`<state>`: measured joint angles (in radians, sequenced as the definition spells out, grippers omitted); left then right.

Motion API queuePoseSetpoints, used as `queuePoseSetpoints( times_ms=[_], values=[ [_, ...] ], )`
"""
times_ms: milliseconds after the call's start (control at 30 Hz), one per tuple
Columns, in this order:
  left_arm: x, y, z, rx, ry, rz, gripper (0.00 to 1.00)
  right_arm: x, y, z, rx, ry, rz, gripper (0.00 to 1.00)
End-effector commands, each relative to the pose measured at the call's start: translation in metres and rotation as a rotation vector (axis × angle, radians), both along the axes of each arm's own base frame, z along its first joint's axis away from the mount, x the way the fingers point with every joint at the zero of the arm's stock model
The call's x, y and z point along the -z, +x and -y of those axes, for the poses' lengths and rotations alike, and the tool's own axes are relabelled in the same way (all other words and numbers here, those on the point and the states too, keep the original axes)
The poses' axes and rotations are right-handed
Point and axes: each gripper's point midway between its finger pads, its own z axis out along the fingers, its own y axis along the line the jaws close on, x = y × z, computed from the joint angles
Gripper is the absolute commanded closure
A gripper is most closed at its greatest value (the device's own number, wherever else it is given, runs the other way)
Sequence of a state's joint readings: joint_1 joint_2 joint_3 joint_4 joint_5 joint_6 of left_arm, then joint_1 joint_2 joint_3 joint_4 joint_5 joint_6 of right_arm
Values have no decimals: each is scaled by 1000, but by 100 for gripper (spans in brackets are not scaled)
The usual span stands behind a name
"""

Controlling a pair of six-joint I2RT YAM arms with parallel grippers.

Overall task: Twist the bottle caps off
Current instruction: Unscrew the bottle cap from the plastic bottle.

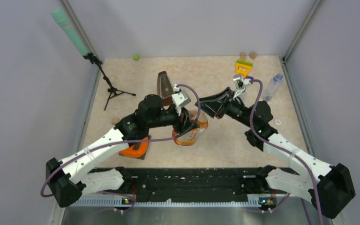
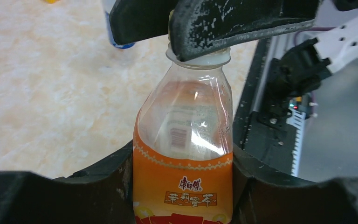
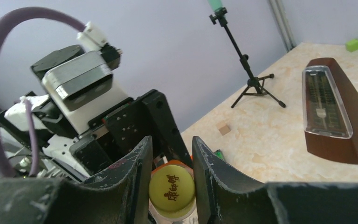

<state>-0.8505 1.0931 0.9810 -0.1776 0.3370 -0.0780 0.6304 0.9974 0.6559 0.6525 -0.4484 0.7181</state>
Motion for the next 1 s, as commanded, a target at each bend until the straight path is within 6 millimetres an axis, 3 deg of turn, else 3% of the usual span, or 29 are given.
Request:
queuePoseSetpoints(
  times_ms=[0,200,267,367,533,733,967],
  values=[
    [-50,-26,8,222,-197,21,100,-20,-23,-4,-105,34,77,100],
    [-46,-29,17,291,-215,-23,100,-20,-24,-5,-110,19,93,98],
    [-42,-18,17,229,-214,-18,100,-18,-21,-3,-87,20,84,77],
    [-38,-3,15,153,-191,6,100,-16,-13,0,-38,-1,66,58],
    [-30,9,11,66,-92,69,100,-14,-1,6,40,-24,40,45],
    [-17,21,14,-60,23,147,100,-19,3,17,114,1,34,41],
    [-21,27,18,-152,37,176,100,-17,6,21,138,-1,24,42]
  ],
)
